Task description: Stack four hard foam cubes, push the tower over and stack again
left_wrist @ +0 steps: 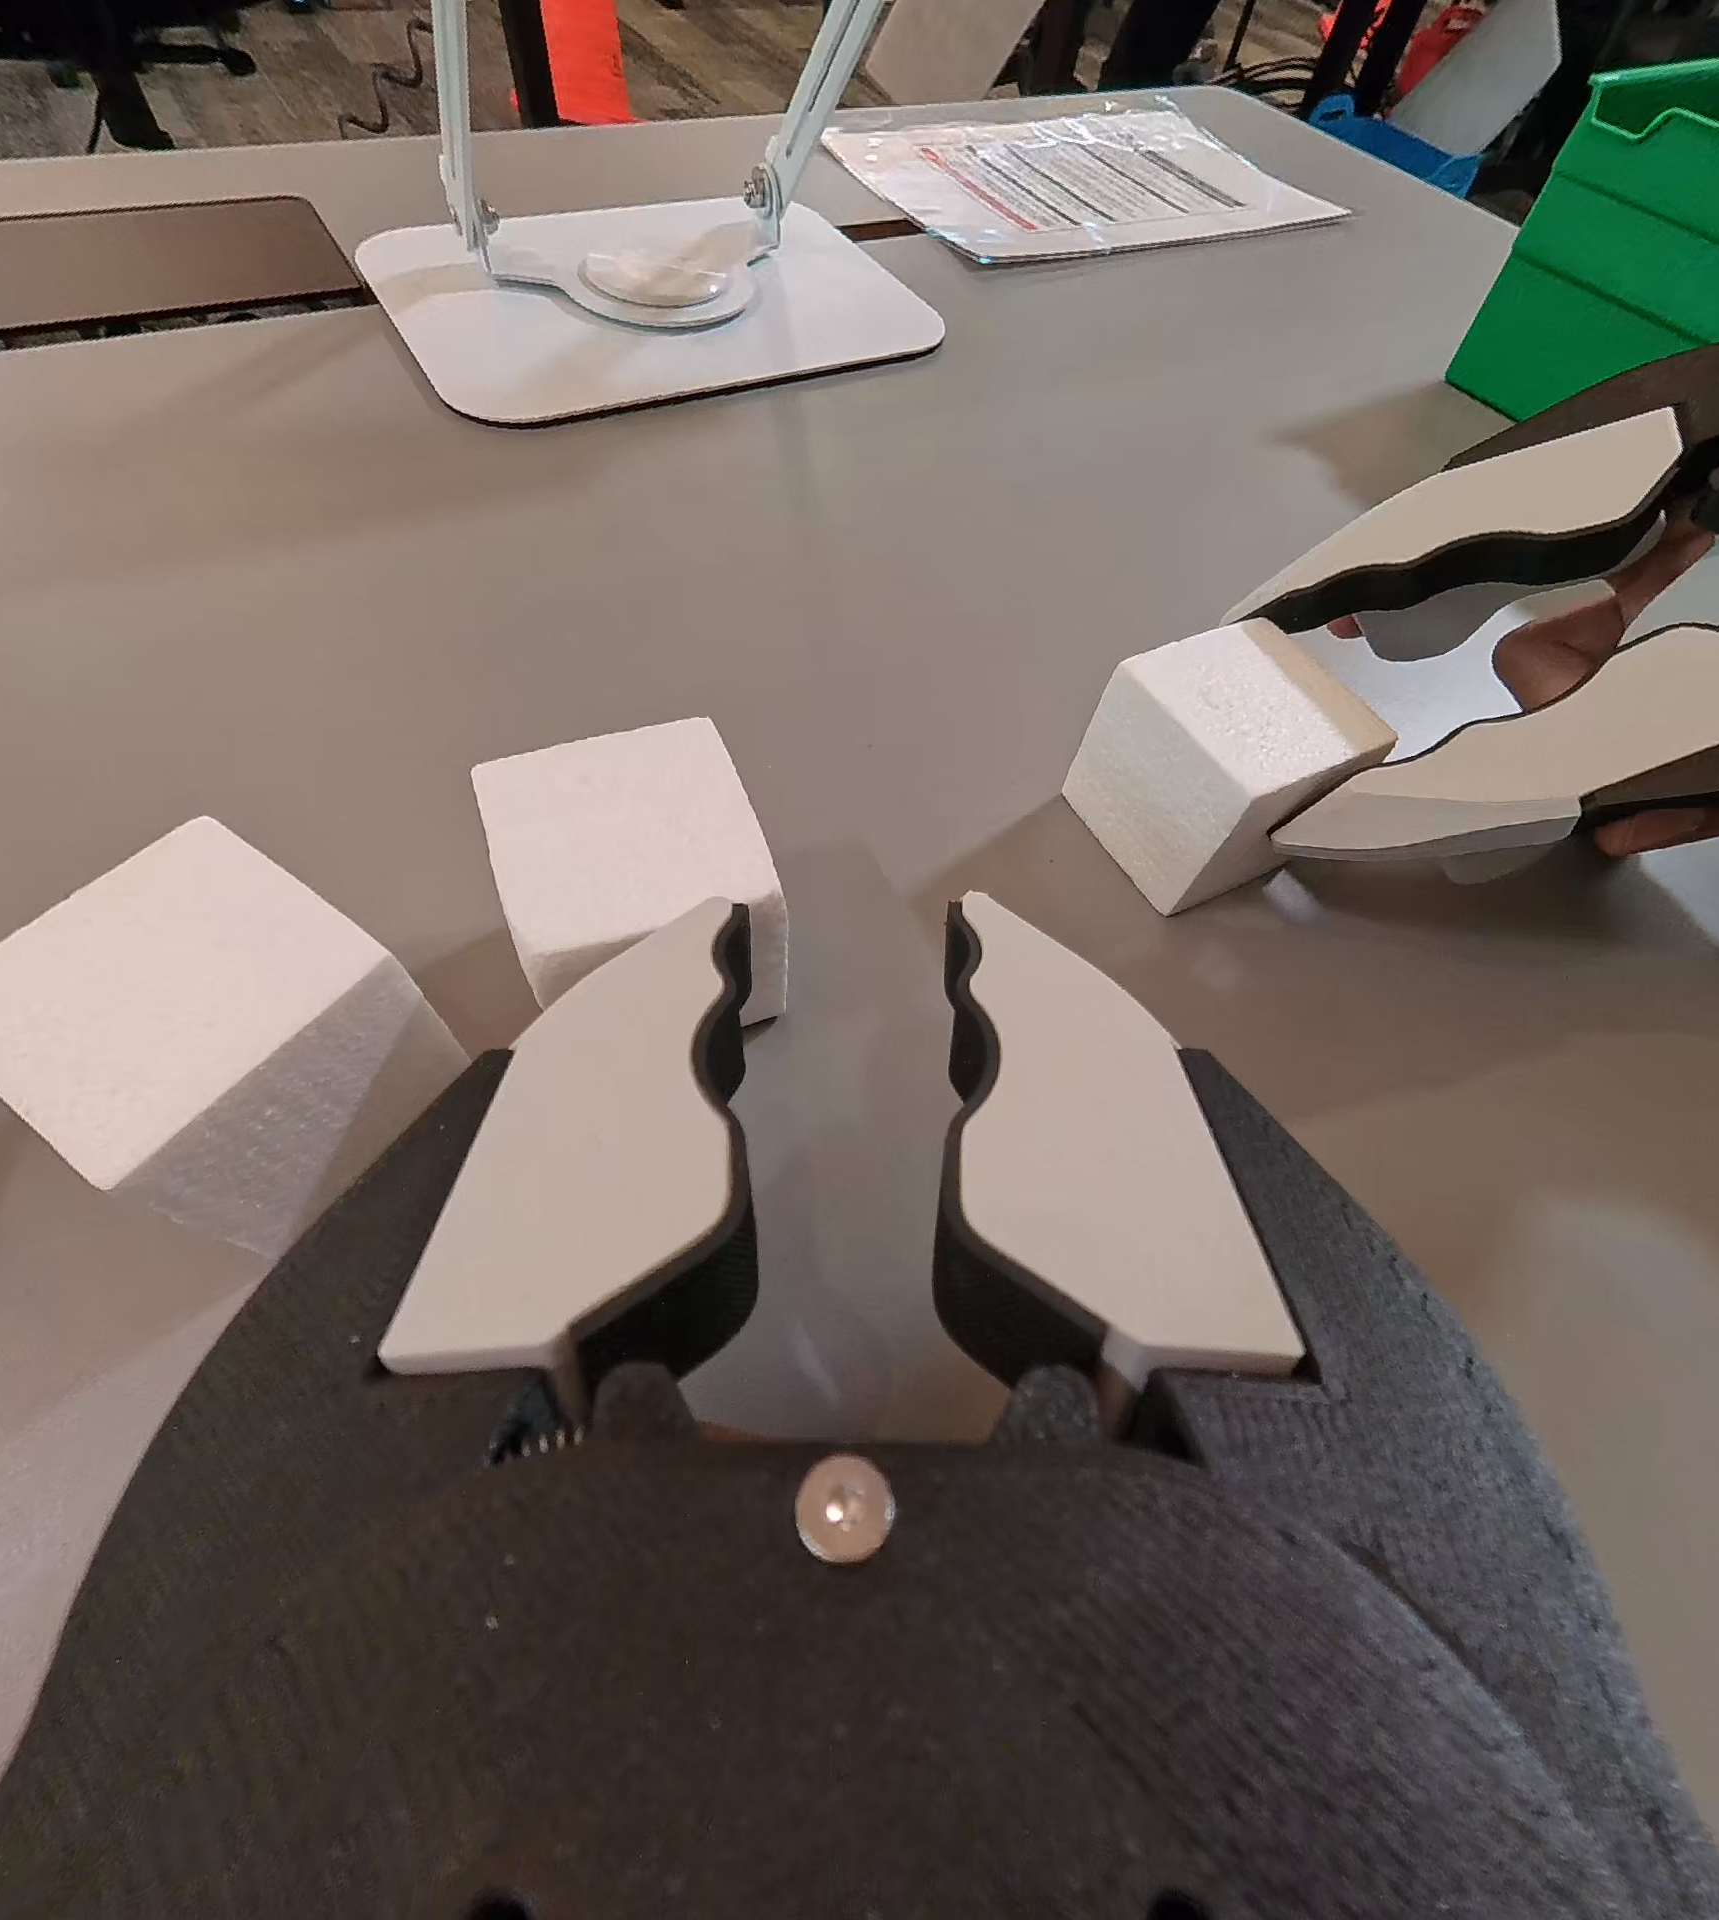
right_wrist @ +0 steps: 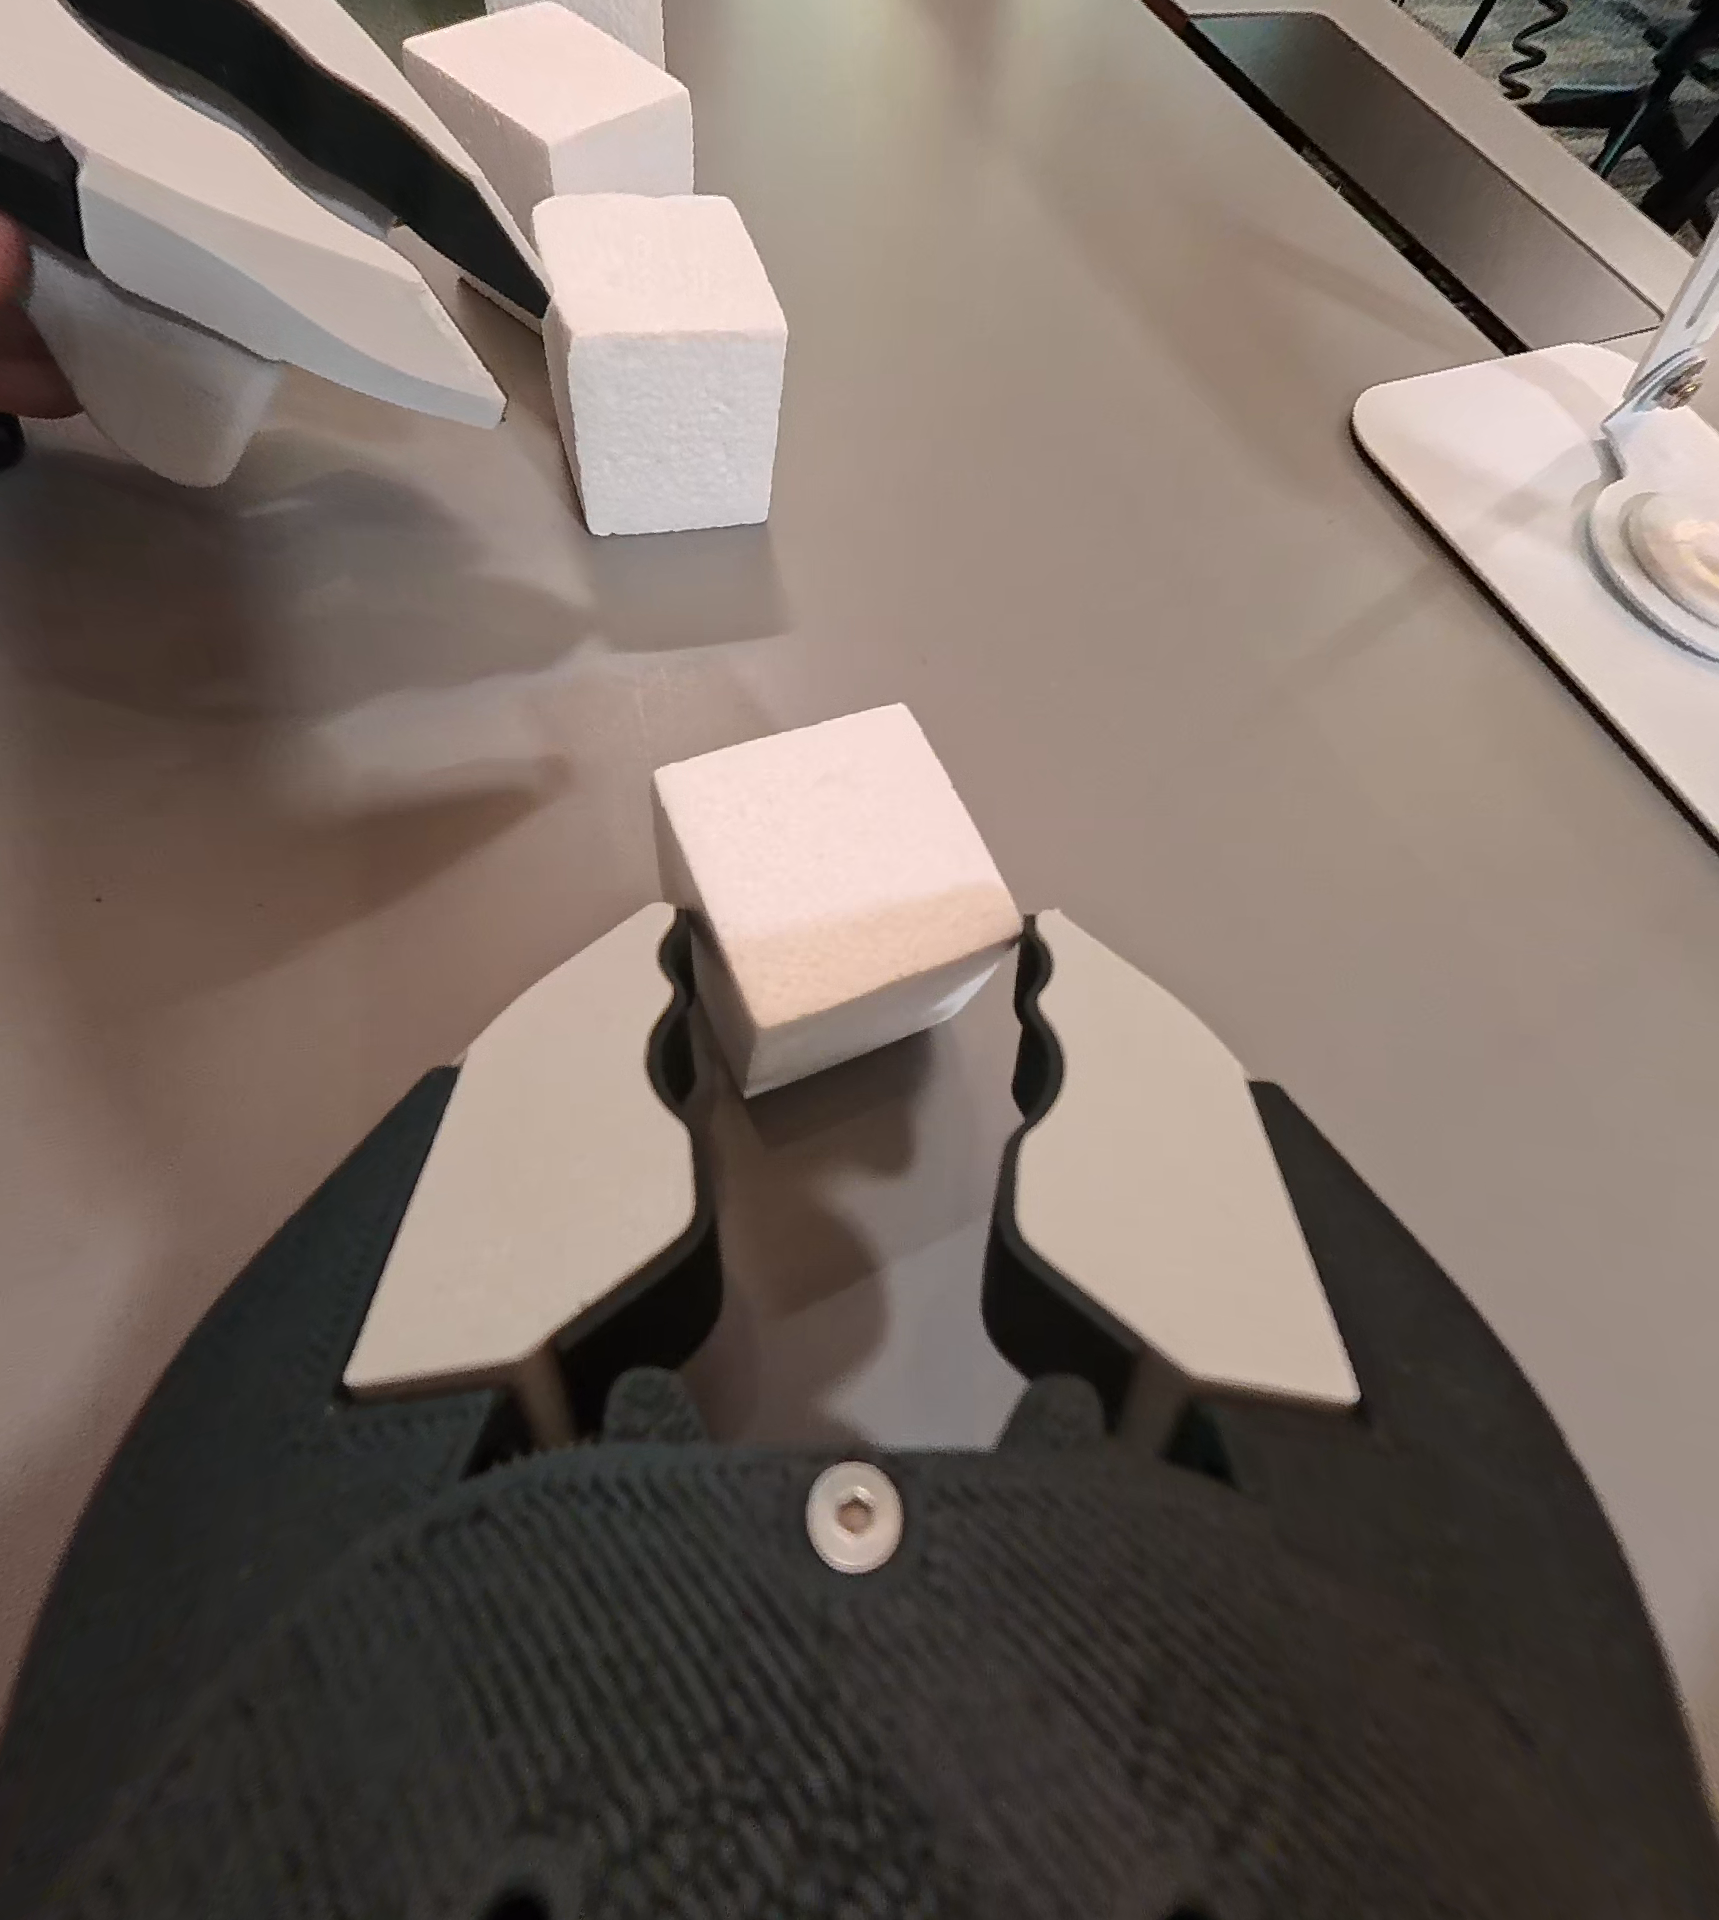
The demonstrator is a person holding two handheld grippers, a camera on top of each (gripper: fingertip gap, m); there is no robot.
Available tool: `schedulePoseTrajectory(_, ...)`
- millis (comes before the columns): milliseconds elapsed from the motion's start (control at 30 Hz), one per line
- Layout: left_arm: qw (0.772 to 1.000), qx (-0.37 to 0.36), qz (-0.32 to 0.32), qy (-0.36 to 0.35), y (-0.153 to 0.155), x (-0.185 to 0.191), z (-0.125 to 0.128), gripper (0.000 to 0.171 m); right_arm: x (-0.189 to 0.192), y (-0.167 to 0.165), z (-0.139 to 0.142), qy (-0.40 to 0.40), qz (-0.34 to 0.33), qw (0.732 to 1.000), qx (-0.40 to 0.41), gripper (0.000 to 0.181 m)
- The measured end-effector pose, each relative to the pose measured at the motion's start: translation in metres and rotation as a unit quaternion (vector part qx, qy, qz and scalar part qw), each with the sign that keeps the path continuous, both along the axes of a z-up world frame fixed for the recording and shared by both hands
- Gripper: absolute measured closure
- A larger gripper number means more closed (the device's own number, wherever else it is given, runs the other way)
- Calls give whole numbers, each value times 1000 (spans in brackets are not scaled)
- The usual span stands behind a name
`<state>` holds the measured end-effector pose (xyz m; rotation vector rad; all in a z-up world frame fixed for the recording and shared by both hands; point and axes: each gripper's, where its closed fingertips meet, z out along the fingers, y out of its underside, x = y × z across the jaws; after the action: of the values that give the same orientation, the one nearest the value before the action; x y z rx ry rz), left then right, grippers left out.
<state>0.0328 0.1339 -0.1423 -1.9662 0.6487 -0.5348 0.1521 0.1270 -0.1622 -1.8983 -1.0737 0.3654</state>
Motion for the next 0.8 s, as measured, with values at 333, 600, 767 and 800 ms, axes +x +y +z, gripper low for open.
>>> schedulePoseTrajectory(333, 1000, -3, -1, 0, 0, 0, -1, 135, -1, -1, -1, -1, 3, 1000, -1, 119)
schedulePoseTrajectory(600, 1000, -2, -1, 0, 1, 1, -1, 135, -1, -2, -1, -2, 5, 1000, -2, 117)
schedulePoseTrajectory(767, 1000, -2, -1, 0, 0, 1, -1, 135, -1, -2, -1, -3, 7, 1000, -3, 117)
schedulePoseTrajectory(800, 1000, -2, -1, 0, 1, 1, -1, 135, -1, -2, -1, -3, 7, 1000, -3, 117)
